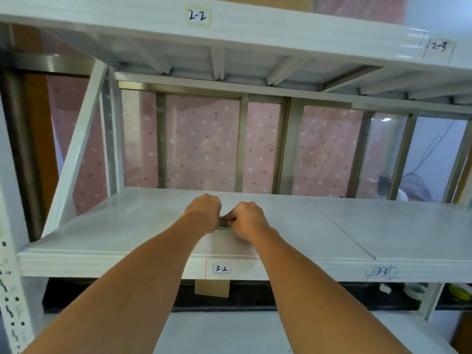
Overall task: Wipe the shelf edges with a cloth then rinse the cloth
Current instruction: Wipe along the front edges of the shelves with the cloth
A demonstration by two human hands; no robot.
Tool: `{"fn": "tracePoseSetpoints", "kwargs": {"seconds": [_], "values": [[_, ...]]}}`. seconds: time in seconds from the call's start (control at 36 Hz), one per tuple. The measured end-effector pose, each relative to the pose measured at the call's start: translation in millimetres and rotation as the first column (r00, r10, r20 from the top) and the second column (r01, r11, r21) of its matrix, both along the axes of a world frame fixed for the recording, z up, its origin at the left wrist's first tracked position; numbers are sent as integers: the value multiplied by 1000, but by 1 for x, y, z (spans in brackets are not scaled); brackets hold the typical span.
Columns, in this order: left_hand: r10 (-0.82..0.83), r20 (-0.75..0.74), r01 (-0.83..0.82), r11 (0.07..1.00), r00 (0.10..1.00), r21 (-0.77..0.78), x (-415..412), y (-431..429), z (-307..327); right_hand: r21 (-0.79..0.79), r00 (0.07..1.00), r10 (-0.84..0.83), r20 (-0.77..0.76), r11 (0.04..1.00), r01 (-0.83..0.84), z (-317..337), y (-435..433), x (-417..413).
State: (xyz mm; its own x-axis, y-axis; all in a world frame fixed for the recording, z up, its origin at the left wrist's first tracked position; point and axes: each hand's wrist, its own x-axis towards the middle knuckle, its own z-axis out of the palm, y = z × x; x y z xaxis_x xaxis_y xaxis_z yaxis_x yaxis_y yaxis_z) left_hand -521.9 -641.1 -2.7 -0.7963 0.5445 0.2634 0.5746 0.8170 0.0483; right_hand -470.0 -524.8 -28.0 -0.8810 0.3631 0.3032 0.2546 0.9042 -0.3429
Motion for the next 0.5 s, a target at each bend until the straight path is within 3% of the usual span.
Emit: {"fn": "tracePoseSetpoints", "kwargs": {"seconds": [0.5], "values": [[30, 24, -31, 998, 999, 56, -143, 51, 6, 8, 999, 41, 5, 999, -41, 6, 52, -152]]}}
